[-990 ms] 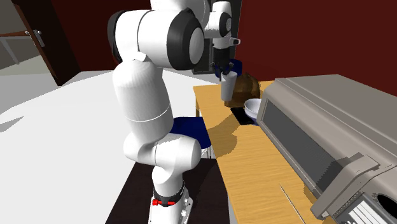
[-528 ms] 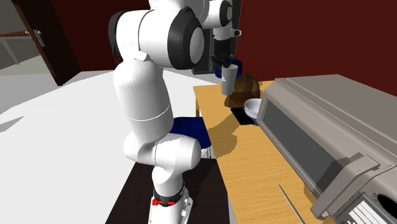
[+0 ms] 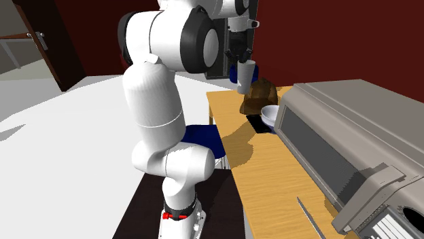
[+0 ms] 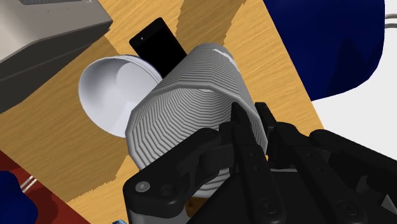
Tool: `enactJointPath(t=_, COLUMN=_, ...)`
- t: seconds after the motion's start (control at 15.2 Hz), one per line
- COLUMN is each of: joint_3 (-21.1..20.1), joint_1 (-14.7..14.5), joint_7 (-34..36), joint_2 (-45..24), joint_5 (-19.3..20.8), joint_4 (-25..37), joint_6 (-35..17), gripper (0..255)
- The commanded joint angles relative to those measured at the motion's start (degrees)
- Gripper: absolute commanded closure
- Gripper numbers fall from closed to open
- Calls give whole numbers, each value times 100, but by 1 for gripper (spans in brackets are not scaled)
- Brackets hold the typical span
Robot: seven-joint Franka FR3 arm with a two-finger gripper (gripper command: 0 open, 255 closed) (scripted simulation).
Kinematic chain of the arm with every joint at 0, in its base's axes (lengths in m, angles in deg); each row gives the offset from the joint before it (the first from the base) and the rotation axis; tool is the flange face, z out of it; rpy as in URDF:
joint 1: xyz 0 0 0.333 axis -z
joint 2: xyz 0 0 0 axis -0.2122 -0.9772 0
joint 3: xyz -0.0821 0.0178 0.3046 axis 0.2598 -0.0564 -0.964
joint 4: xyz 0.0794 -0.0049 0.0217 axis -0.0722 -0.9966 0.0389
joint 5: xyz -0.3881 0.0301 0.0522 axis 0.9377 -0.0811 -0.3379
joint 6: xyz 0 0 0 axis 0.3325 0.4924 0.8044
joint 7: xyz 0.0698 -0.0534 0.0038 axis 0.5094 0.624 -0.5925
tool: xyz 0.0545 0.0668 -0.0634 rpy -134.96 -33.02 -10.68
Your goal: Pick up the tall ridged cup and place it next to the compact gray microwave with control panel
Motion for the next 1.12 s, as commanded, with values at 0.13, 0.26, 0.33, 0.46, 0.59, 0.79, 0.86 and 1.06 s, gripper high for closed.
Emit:
enactJointPath(t=0.13, joint_3=6, joint_1=0, joint_7=-45, joint_2=-100, joint_5=-25, joint_4=420, joint_6=321, gripper=255)
enactJointPath(t=0.26, joint_3=9, joint_1=0, joint_7=-67, joint_2=-158, joint_5=-38, joint_4=641, joint_6=485, gripper=255)
enactJointPath(t=0.33, joint_3=11, joint_1=0, joint_7=-79, joint_2=-189, joint_5=-45, joint_4=755, joint_6=568, gripper=255)
enactJointPath(t=0.46, joint_3=16, joint_1=1, joint_7=-103, joint_2=-257, joint_5=-60, joint_4=992, joint_6=737, gripper=255)
enactJointPath(t=0.59, joint_3=22, joint_1=4, joint_7=-129, joint_2=-333, joint_5=-76, joint_4=1239, joint_6=908, gripper=255)
enactJointPath(t=0.79, joint_3=34, joint_1=10, joint_7=-172, joint_2=-463, joint_5=-104, joint_4=1633, joint_6=1174, gripper=255)
enactJointPath(t=0.86, joint_3=39, joint_1=13, joint_7=-187, joint_2=-511, joint_5=-115, joint_4=1772, joint_6=1265, gripper=255)
enactJointPath(t=1.06, joint_3=57, joint_1=26, joint_7=-237, joint_2=-672, joint_5=-151, joint_4=2213, joint_6=1548, gripper=255)
